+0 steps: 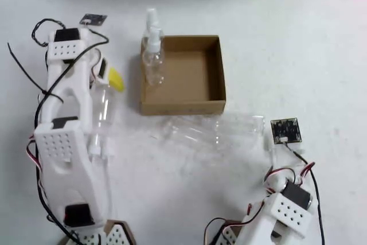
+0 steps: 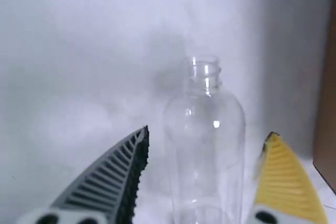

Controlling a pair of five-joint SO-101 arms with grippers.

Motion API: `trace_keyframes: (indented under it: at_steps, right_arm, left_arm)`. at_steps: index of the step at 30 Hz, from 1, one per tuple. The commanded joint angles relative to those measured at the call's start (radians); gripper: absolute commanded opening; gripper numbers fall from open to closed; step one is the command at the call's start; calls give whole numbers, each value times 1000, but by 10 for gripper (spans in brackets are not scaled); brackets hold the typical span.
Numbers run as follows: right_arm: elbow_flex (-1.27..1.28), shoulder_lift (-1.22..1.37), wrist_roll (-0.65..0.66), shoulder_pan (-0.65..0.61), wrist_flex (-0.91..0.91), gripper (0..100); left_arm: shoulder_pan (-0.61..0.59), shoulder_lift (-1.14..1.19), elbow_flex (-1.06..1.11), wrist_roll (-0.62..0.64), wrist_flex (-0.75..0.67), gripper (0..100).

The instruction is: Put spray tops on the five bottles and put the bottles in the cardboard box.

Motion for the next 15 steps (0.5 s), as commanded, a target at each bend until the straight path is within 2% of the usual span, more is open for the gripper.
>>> trace_keyframes:
  at_steps: [1, 15]
  right_arm:
    - [-8, -7, 12, -5, -13, 15]
    - [-8, -7, 12, -5, -13, 15]
  left_arm:
    - [15, -13, -54, -14, 9, 317]
    - [33, -25, 32, 41, -52, 317]
